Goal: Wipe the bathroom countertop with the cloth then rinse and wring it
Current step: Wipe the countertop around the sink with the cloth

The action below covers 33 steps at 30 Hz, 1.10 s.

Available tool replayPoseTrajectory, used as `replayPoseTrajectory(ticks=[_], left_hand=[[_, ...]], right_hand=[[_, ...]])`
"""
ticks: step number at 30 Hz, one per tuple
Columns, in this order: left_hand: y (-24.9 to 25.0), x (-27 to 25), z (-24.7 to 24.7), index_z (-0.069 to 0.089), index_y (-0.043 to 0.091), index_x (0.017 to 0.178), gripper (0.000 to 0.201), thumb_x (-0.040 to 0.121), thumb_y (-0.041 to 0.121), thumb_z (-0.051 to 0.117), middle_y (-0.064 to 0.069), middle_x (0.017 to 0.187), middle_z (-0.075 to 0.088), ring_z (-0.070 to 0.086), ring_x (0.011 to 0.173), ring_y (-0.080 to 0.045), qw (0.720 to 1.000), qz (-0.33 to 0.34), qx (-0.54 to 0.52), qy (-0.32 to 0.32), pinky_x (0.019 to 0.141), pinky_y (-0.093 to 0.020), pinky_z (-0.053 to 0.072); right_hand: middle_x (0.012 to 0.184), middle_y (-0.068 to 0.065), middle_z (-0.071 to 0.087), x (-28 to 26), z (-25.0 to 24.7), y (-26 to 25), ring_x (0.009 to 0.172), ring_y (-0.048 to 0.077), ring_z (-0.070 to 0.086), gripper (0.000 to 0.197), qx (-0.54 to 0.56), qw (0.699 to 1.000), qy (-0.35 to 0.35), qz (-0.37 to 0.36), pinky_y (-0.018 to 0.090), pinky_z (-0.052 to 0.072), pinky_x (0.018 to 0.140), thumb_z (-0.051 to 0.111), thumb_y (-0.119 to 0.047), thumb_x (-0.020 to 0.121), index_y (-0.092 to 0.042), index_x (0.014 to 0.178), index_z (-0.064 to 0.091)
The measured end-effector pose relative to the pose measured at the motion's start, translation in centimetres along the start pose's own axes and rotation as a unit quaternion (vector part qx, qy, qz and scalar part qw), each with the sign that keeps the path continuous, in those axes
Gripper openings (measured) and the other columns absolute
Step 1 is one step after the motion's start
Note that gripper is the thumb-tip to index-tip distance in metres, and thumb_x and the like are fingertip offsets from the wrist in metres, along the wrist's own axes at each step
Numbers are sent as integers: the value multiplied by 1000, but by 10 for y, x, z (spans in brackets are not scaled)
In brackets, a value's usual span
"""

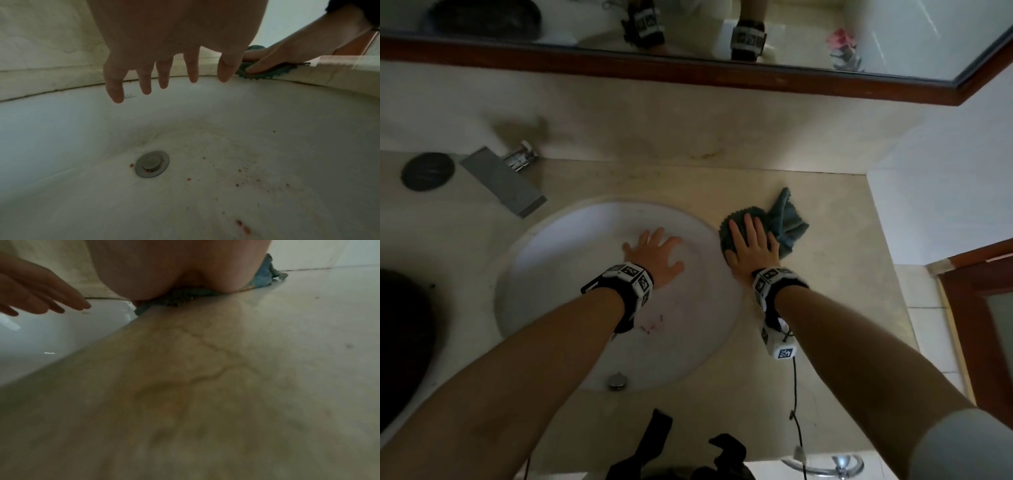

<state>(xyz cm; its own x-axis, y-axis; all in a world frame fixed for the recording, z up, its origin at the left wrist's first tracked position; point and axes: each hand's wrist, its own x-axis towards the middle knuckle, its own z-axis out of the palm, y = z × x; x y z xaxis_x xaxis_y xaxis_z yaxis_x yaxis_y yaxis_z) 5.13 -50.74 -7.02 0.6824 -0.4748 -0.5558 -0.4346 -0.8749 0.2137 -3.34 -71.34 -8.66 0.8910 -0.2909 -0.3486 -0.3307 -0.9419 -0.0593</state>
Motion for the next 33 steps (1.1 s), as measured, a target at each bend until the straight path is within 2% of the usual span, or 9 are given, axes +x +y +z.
replayPoseTrajectory(ticks=[9,16,23,33], left_hand=[[1,-24,2,18,43,147,63,90,61,38,3,162,0,3,148,-28,999,28,26,13,113,-61,13],[8,-40,4,16,42,147,62,91,60,34,3,162,-2,3,148,-27,997,56,56,20,112,-58,15],[-8,-29,0,18,42,147,63,91,60,38,3,162,0,4,148,-29,998,51,39,17,112,-62,15],[-35,6,-15,17,43,148,63,91,59,38,2,162,-4,0,148,-30,1000,7,-4,-13,113,-63,10]], right_hand=[[162,0,-15,-72,24,-1,149,18,-11,65,14,998,-23,56,42,-2,120,24,-44,101,-21,154,-6],[161,1,-17,-110,42,-16,148,18,-14,67,41,994,-44,93,43,-3,120,22,-45,100,-22,153,-10],[161,0,-17,-90,35,-11,148,19,-15,66,12,997,-39,72,43,-3,120,22,-44,100,-21,153,-11],[162,3,-14,1,3,-7,149,22,-12,63,-20,1000,-8,15,45,1,119,22,-44,100,-26,154,-5]])
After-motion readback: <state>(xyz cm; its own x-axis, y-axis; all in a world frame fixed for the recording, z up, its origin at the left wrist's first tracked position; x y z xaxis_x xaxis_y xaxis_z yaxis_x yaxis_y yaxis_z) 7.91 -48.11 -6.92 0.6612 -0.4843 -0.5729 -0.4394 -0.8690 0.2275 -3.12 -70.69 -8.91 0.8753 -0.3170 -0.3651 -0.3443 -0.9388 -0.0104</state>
